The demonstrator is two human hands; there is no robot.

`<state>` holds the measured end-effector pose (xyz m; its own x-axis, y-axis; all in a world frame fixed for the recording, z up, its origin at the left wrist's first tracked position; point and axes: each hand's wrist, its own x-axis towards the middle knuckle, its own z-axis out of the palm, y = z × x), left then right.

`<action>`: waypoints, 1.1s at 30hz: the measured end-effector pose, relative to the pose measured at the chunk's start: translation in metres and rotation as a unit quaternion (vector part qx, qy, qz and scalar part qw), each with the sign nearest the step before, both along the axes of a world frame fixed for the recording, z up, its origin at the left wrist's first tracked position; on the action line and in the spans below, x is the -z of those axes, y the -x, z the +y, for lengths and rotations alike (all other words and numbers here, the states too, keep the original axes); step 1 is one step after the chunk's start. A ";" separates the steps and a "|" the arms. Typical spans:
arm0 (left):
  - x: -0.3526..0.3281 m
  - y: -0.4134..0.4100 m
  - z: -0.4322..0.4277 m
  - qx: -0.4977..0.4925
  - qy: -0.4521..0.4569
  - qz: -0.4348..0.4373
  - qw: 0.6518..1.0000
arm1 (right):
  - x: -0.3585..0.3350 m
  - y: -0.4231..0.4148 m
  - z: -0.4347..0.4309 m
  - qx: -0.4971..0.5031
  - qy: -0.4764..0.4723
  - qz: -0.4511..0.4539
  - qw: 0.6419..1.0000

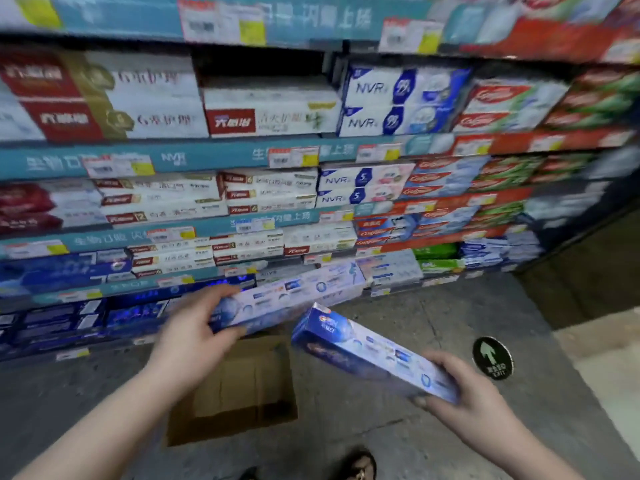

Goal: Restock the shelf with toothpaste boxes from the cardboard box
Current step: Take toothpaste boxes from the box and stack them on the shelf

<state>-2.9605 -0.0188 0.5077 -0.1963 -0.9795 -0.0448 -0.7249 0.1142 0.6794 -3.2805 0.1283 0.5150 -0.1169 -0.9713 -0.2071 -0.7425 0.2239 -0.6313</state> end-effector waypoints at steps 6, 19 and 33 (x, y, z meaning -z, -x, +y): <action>-0.064 0.108 0.020 0.129 0.038 0.038 0.990 | -0.073 0.081 0.077 0.114 0.063 0.017 0.991; -0.146 0.426 0.119 0.221 0.036 0.081 0.971 | -0.181 0.366 0.272 0.262 0.114 0.032 0.958; -0.187 0.637 0.082 0.301 0.039 0.057 0.951 | -0.214 0.590 0.267 0.291 0.181 0.041 0.938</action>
